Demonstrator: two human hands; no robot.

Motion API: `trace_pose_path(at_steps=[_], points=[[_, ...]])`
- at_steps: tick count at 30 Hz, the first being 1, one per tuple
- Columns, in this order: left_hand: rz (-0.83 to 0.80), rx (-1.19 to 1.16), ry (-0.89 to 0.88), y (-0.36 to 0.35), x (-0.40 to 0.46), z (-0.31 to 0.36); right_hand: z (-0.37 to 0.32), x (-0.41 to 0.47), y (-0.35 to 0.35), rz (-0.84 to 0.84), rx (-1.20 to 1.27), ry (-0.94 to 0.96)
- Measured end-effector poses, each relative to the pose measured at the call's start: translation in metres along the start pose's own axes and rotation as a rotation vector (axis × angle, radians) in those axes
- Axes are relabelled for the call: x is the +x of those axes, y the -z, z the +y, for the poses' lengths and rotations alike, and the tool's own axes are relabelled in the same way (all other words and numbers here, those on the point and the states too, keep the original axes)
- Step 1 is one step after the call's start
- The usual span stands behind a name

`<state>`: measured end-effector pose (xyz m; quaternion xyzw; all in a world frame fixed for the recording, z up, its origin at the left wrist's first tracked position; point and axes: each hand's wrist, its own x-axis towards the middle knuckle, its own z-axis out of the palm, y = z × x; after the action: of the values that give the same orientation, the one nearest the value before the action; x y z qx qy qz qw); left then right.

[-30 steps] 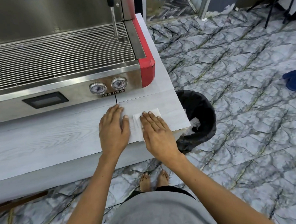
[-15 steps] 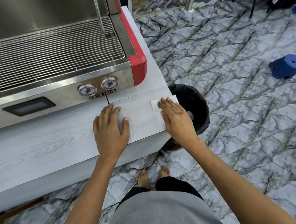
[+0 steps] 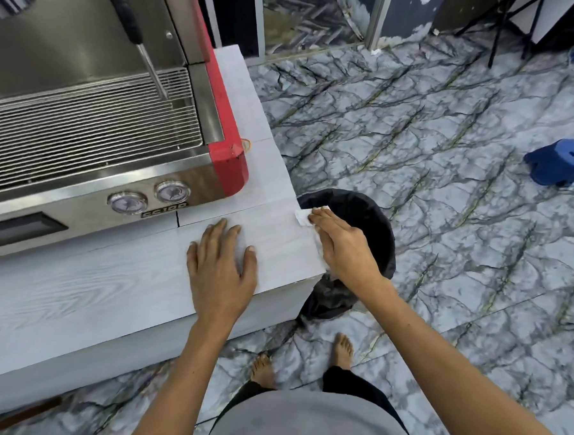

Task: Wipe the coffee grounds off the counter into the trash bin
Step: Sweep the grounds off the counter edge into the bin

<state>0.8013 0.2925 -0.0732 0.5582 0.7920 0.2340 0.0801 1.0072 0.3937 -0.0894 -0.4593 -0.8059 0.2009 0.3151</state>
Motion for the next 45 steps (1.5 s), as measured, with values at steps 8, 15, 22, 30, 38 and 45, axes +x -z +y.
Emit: trace_pose_path(at_steps=[8, 15, 22, 30, 38, 45], points=[[-0.006, -0.082, -0.035, -0.051, 0.011, 0.101, 0.09, -0.013, 0.043, -0.074, 0.035, -0.07], [-0.184, -0.265, -0.144, -0.119, 0.032, 0.196, 0.168, -0.014, 0.053, -0.106, -0.014, -0.11], [-0.312, -0.242, 0.029, -0.237, 0.047, 0.171, 0.253, -0.023, -0.005, -0.185, -0.028, -0.221], [-0.411, -0.24, 0.216, -0.384, 0.055, 0.091, 0.363, -0.041, -0.123, -0.305, -0.038, -0.302], [-0.504, -0.241, 0.329, -0.492, 0.058, 0.035, 0.442, -0.053, -0.218, -0.388, -0.055, -0.353], [-0.521, -0.168, 0.261, -0.522, 0.063, 0.028, 0.466, -0.069, -0.23, -0.418, -0.108, -0.427]])
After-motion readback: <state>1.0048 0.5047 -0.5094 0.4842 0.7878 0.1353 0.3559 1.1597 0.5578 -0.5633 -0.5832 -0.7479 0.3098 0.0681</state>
